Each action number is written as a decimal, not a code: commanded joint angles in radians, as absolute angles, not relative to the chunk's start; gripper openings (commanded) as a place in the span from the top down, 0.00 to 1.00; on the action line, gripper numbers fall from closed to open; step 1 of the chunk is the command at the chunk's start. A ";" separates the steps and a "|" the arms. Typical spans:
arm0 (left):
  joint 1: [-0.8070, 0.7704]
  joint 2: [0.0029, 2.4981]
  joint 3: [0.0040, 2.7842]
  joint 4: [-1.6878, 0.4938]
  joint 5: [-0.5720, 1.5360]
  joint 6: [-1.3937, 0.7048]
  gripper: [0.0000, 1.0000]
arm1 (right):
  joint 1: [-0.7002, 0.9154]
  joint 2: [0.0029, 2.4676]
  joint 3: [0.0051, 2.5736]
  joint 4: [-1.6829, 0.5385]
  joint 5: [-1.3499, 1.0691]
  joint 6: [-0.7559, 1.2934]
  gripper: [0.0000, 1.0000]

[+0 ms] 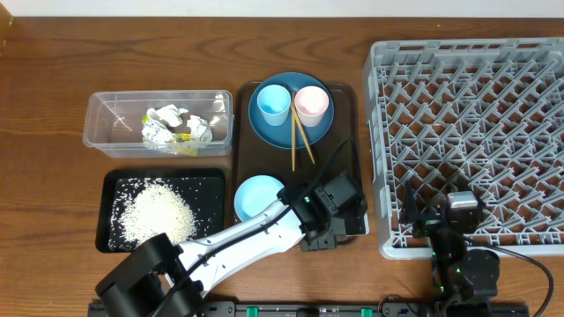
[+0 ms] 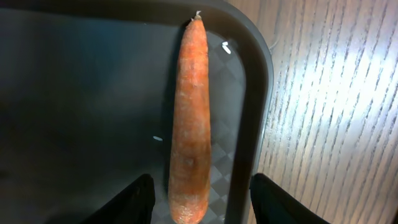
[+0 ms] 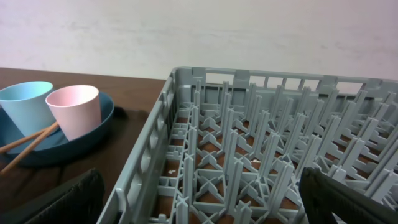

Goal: Sort waste into correct bins and load items into the dishwasher rack
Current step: 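Align the left gripper over the carrot and close on it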

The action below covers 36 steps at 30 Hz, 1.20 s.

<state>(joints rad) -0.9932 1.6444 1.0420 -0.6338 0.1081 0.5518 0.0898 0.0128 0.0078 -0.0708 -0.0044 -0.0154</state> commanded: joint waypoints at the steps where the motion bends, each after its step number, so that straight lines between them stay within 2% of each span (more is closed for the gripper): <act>1: -0.992 1.648 1.028 -0.632 0.103 0.568 0.48 | 0.081 0.012 0.005 -0.074 -0.008 -0.031 0.01; 5: -0.992 1.648 1.001 -0.593 0.104 0.568 0.52 | 0.081 0.012 0.005 -0.074 -0.007 -0.031 0.01; 25: -0.985 1.649 0.831 -0.358 0.103 0.568 0.55 | 0.081 0.011 0.005 -0.074 -0.007 -0.031 0.01; 36: -0.971 1.650 0.815 -0.341 0.103 0.568 0.55 | 0.081 0.011 0.005 -0.074 -0.008 -0.031 0.01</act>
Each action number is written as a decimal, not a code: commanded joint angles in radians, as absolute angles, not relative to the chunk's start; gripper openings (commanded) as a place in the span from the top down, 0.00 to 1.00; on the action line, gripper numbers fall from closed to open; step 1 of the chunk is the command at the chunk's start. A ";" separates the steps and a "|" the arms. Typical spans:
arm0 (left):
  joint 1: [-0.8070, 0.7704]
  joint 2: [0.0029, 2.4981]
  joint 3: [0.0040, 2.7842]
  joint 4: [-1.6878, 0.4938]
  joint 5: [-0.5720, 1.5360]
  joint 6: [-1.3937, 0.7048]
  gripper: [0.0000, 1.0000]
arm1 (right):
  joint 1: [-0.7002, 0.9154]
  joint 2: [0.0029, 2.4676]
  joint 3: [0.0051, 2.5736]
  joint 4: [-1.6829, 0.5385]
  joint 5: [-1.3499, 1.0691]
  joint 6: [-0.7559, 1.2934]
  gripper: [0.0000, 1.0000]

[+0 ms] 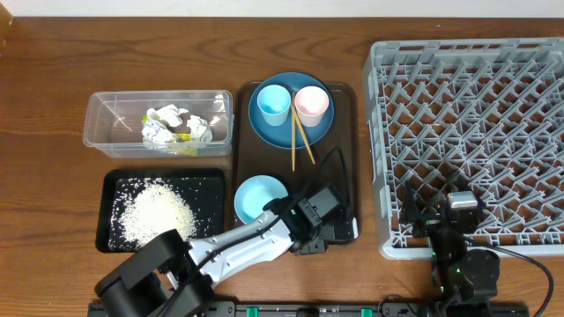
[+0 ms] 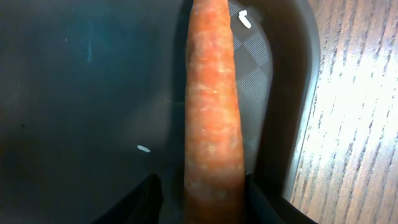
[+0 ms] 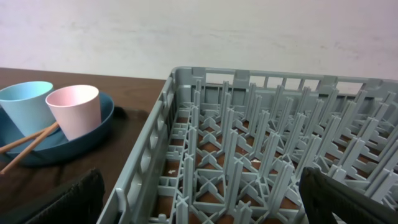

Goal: Sort waste into correct bins and load items into the dishwasher rack
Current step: 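Align the left gripper over the carrot and close on it, then carry the carrot left and release it onto the black rice tray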

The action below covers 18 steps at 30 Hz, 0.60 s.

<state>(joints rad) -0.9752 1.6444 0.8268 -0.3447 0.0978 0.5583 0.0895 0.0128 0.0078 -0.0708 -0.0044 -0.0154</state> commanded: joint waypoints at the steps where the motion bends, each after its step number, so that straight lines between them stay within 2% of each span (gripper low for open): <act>1: -0.971 1.650 0.815 -0.341 0.103 0.568 0.56 | 0.081 0.012 0.005 -0.075 -0.008 -0.031 0.01; 18: -0.971 1.708 0.808 -0.300 0.103 0.568 0.55 | 0.081 0.012 0.005 -0.074 -0.008 -0.031 0.01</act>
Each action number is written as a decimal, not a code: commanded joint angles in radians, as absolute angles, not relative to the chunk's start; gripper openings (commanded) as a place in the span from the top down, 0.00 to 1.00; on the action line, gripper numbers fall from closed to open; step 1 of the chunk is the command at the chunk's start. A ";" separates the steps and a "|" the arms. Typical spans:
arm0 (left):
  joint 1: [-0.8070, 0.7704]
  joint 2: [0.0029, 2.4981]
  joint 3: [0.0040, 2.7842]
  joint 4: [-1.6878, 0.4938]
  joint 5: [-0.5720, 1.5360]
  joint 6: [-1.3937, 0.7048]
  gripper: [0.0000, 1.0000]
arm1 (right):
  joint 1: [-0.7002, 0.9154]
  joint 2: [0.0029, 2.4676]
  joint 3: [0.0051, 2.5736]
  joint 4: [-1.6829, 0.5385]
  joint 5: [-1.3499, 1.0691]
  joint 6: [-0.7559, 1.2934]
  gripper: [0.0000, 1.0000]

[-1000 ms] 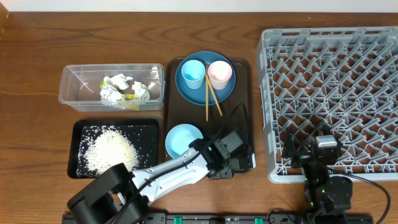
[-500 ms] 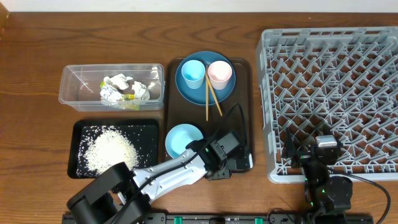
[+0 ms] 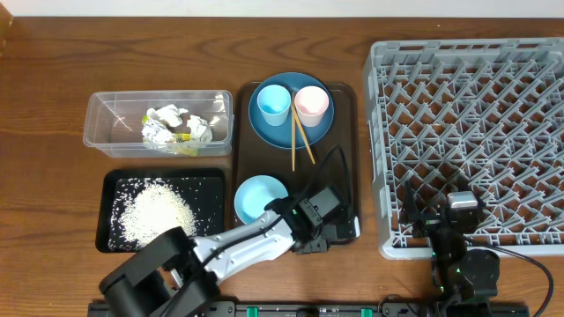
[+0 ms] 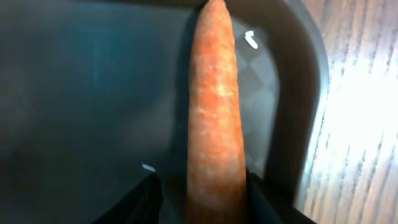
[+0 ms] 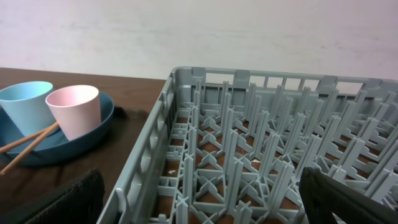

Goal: Sort waste into correct bins and load items into the dishwasher rack
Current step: 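Carry the carrot left and release it onto the black rice tray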

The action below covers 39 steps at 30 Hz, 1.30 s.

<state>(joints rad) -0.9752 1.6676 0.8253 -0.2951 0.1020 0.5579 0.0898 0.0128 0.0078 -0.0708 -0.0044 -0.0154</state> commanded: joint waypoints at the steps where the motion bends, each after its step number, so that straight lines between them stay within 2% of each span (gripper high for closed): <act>1: -0.971 1.708 0.808 -0.299 0.103 0.568 0.58 | 0.081 0.011 0.005 -0.074 -0.008 -0.031 0.01; 5: -0.971 1.693 0.809 -0.301 0.098 0.568 0.71 | 0.081 0.011 0.005 -0.074 -0.007 -0.031 0.01; 21: -0.971 1.506 0.810 -0.302 0.092 0.528 0.71 | 0.081 0.011 0.005 -0.074 -0.007 -0.031 0.01; 31: -0.884 1.297 0.810 -0.336 0.092 0.218 0.71 | 0.081 0.012 0.005 -0.074 -0.007 -0.031 0.01; 39: -0.644 1.139 0.810 -0.496 0.090 -0.075 0.73 | 0.081 0.012 0.005 -0.074 -0.008 -0.031 0.01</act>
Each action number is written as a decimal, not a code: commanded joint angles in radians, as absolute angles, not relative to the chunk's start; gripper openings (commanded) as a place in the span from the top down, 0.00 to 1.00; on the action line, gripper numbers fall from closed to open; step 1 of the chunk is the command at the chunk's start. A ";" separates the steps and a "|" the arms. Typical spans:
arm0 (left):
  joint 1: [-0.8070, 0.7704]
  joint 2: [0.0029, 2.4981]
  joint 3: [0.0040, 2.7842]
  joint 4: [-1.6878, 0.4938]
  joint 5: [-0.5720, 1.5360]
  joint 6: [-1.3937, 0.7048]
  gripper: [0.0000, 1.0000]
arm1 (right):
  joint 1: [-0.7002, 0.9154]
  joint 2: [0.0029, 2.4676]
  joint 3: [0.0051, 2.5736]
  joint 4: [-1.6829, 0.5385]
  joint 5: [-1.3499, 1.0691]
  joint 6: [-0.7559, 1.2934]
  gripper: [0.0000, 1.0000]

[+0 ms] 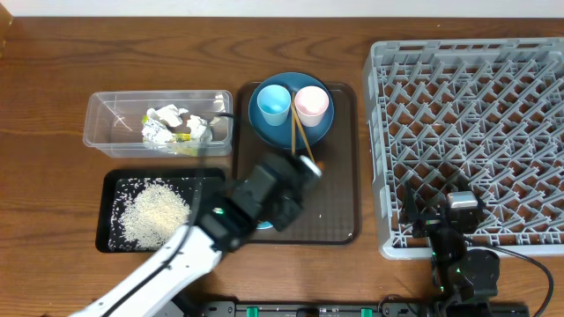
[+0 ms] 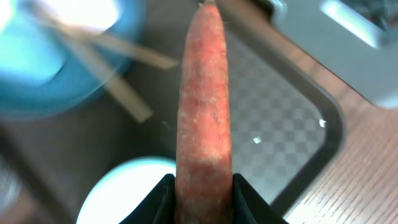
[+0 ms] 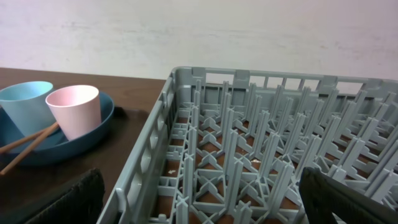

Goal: Sort waste into correct bins and load items into the dishwasher rack
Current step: 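Carry the carrot left and release it onto the black rice tray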

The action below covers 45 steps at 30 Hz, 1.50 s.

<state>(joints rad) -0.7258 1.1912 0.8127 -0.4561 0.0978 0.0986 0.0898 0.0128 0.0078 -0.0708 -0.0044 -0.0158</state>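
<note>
My left gripper [image 2: 200,198] is shut on the thick end of an orange carrot [image 2: 204,106], held in the air over the dark serving tray [image 1: 339,211]. In the overhead view the left gripper [image 1: 305,166] hangs above the tray's middle, and only an orange speck of the carrot shows there. Below the carrot lies a light blue bowl [image 2: 124,194]. The blue plate [image 1: 257,123] holds a blue cup [image 1: 272,103], a pink cup [image 1: 311,103] and chopsticks [image 1: 300,141]. The right gripper [image 3: 202,196] is open at the front edge of the grey dishwasher rack [image 1: 476,132].
A clear bin [image 1: 106,123] with crumpled paper stands at the back left. In front of it is a black tray [image 1: 207,189] with spilled rice. The rack fills the right side of the table.
My left gripper was low at the tray's front right corner, its fingers on either side of the lying carrot. Now it is shut on the carrot, raised over the tray's middle. The right arm is unchanged.
The carrot lay along the tray's right rim with my open left gripper above its thick end. Then the fingers stood close around it, and stayed so. Now the carrot is gripped and held off the tray. The right gripper stayed open at the rack throughout.
</note>
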 commanded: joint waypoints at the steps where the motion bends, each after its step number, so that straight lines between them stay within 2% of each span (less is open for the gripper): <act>1: -0.608 1.125 0.810 -0.524 0.081 -0.118 0.75 | 0.081 0.012 0.005 -0.075 -0.007 -0.031 0.01; 12: -0.131 1.071 0.809 -0.841 0.002 -0.505 0.77 | 0.081 0.012 0.005 -0.074 -0.008 -0.031 0.01; 21: 0.120 1.073 0.680 -0.794 0.006 -0.656 0.78 | 0.081 0.012 0.005 -0.074 -0.008 -0.031 0.01; 28: 0.174 1.073 0.575 -0.673 0.020 -0.743 0.77 | 0.081 0.011 0.005 -0.074 -0.008 -0.031 0.01; 33: 0.174 1.073 0.575 -0.619 0.097 -0.752 0.67 | 0.081 0.012 0.005 -0.075 -0.008 -0.031 0.01; 45: 0.174 1.078 0.577 -0.540 0.123 -0.809 0.67 | 0.081 0.012 0.005 -0.074 -0.007 -0.031 0.01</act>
